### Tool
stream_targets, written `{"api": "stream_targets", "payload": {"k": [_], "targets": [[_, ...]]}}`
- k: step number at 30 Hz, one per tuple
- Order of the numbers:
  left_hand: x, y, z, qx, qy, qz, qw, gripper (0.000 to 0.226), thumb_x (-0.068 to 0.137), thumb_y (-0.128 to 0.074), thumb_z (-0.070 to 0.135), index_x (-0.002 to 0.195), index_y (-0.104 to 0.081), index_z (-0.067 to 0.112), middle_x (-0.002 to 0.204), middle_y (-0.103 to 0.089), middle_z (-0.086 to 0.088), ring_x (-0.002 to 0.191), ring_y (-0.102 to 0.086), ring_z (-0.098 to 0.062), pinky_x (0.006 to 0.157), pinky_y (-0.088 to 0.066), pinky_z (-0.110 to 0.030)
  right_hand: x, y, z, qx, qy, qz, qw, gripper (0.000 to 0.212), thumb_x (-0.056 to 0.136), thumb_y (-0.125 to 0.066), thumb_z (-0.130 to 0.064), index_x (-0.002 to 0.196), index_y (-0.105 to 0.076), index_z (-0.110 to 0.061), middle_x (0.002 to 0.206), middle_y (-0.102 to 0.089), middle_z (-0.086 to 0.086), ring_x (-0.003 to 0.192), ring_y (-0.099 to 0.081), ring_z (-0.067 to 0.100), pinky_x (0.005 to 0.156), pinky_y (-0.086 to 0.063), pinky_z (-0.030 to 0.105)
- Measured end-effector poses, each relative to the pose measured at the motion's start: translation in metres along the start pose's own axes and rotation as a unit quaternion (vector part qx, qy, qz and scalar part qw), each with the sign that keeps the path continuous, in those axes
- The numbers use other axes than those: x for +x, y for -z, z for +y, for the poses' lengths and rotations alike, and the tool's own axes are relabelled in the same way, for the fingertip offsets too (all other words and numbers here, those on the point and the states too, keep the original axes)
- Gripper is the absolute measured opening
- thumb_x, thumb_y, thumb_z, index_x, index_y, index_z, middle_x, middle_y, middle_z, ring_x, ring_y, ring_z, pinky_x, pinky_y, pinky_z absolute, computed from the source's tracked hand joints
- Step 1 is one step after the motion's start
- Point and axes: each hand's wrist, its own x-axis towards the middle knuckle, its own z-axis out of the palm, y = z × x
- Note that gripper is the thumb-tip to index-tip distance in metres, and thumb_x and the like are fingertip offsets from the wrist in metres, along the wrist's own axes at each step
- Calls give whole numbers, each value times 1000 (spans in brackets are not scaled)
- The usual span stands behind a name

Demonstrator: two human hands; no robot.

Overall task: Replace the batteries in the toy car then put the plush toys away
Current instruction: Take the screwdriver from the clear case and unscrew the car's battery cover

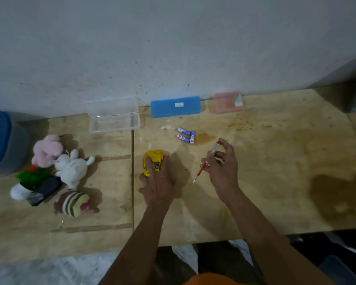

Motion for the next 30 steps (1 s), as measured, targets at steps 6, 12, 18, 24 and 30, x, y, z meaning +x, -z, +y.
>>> {"api": "stream_targets", "payload": {"k": [6,12,18,24,30], "targets": [[-7,16,-14,-174,-86,0,981,83,80,-69,17,149,-35,47,155,-6,-7,134,-36,-34,107,-41,-46,-5,4,-10,-7,3,-6,1000,43,98,-59,-8,134,-47,-29,103,-62,9,73,-68,17,79,-61,46],[-37,60,-23,-434,-62,-34,898,67,84,-77,21,133,-49,57,142,-23,6,115,-50,-10,94,-54,-34,-18,-11,-46,2,25,-14,1000,43,97,-59,-6,131,-49,-31,107,-63,15,78,-70,21,77,-61,43],[-56,100,-45,-538,-123,-49,833,101,57,-93,23,141,-43,49,141,-43,-2,115,-60,-33,89,-59,-49,-47,-37,-89,14,69,-40,997,42,97,-60,-7,132,-50,-29,105,-64,11,86,-71,23,76,-62,40],[-61,144,-60,-609,-180,-50,771,88,71,-62,1,145,-43,45,135,-58,13,111,-64,-24,86,-58,-46,-81,-75,-128,18,123,-86,988,44,98,-59,-7,134,-49,-29,108,-64,10,83,-73,21,77,-62,39],[-58,165,-74,-609,-180,-65,769,82,70,-56,3,140,-50,45,146,-51,-2,123,-55,-40,97,-50,-64,-109,-101,-155,-9,183,-112,977,44,97,-60,-10,135,-49,-29,102,-67,1,84,-73,16,82,-62,40]]}}
